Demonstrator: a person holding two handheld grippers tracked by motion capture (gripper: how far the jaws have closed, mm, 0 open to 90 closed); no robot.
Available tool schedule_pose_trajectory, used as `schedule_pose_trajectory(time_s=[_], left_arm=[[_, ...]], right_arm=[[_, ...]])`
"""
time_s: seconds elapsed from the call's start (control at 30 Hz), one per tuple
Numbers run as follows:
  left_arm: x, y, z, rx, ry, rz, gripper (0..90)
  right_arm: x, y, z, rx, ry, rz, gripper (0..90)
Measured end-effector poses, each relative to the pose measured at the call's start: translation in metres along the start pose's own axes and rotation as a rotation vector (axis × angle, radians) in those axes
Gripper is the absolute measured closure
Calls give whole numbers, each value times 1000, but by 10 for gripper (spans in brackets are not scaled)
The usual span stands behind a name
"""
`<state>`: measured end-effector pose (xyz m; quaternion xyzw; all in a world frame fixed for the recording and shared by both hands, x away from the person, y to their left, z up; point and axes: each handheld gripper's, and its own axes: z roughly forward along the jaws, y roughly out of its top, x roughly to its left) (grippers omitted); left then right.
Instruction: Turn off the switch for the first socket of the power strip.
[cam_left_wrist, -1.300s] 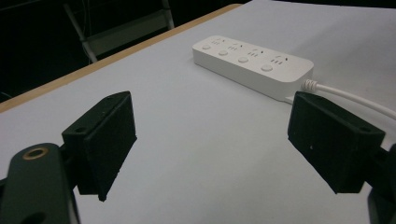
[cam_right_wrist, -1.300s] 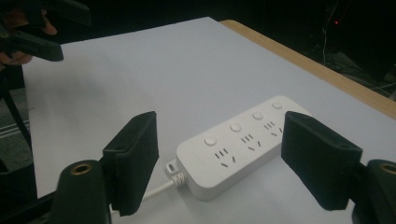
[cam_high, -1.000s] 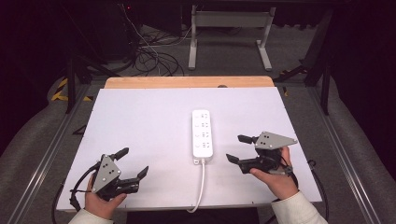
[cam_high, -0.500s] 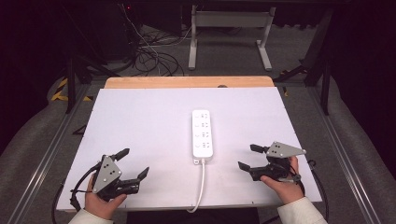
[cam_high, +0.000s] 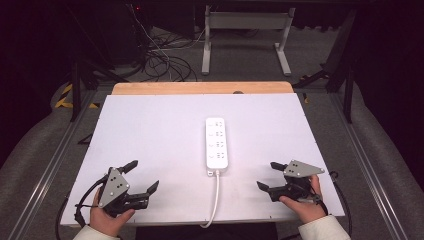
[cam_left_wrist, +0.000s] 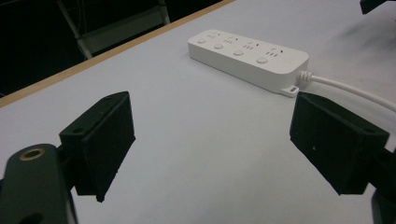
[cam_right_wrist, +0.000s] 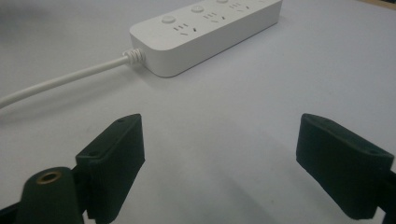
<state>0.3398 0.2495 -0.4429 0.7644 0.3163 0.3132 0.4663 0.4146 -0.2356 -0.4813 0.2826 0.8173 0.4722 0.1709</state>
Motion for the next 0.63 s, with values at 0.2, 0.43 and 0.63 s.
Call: schedule_pose_trajectory(time_s=[0.2,0.43,0.63], left_arm=[[1,0,0,-7,8,-2,143],[1,0,0,-7,12,-3,143],[1,0,0,-14,26,-8,140]], right_arm=[[-3,1,-4,-25,-10,-2,156],[-1,2,-5,-31,-5,-4,161],[-3,1,-3,-15,-17,6,163]])
